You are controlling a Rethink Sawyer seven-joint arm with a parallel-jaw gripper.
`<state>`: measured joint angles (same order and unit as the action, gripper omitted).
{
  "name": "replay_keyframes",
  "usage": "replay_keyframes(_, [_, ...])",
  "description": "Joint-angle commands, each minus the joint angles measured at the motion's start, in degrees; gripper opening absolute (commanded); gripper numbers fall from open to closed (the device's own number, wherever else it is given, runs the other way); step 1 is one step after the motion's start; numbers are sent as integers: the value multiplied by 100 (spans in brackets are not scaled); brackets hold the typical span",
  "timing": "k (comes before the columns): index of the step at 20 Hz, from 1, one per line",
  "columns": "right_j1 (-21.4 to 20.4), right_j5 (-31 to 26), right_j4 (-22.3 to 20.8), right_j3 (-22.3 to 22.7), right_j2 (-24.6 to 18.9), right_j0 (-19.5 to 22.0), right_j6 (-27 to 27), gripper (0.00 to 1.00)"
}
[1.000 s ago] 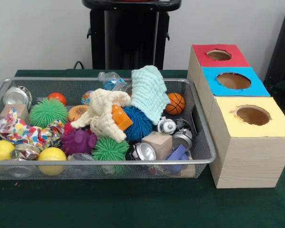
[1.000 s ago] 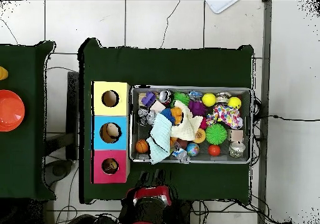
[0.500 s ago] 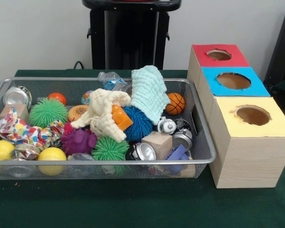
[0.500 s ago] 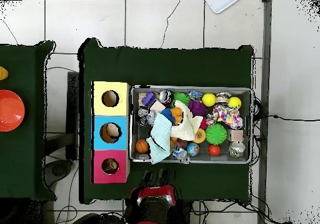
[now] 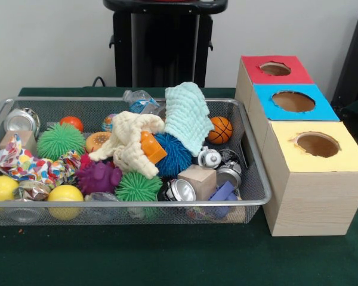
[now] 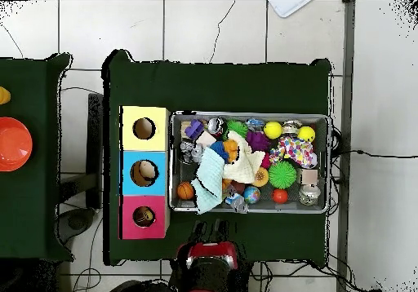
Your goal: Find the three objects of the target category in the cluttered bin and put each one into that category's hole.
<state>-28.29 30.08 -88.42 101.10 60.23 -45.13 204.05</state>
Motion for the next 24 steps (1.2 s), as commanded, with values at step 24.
replay_keyframes(24, [-118,3554,5427,1991,-1348,3792,-5913,100])
